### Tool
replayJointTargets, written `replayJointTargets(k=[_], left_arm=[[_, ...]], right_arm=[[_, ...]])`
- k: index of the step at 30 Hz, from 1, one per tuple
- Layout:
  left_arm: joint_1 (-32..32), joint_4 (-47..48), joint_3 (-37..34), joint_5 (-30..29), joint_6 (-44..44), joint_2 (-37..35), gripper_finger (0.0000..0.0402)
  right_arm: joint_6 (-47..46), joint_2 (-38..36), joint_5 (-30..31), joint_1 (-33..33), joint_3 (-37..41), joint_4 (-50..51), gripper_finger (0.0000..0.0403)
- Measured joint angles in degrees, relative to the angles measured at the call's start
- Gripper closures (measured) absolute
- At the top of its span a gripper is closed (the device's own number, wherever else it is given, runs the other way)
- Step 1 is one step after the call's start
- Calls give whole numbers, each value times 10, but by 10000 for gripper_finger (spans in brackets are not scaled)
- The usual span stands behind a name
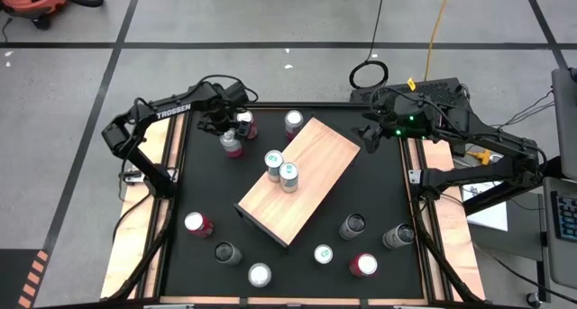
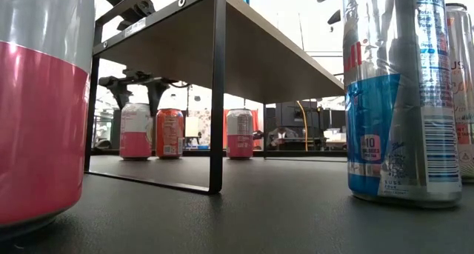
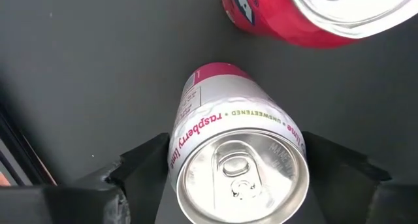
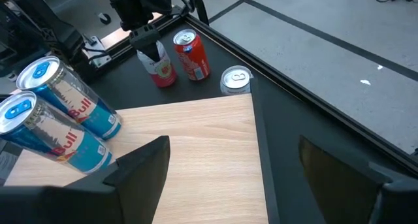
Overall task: Place canned beverage on shelf
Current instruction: Put the top left pink-white soda can on the shelf
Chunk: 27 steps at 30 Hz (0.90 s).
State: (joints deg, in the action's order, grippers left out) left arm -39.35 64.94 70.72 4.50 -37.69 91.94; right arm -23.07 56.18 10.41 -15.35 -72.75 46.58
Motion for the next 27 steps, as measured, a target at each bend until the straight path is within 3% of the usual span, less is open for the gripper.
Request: replayJointTargets(k=[10, 18, 27], left_arm=[[0, -1, 0, 5, 13, -3, 106], [1, 3, 1, 43, 20, -38, 107], [1, 46, 82, 100, 6, -80, 107]], right_arm=[[4, 0, 0, 0, 0, 0, 91], [15, 0, 0, 0, 0, 0, 91], [17, 0, 0, 0, 0, 0, 91]])
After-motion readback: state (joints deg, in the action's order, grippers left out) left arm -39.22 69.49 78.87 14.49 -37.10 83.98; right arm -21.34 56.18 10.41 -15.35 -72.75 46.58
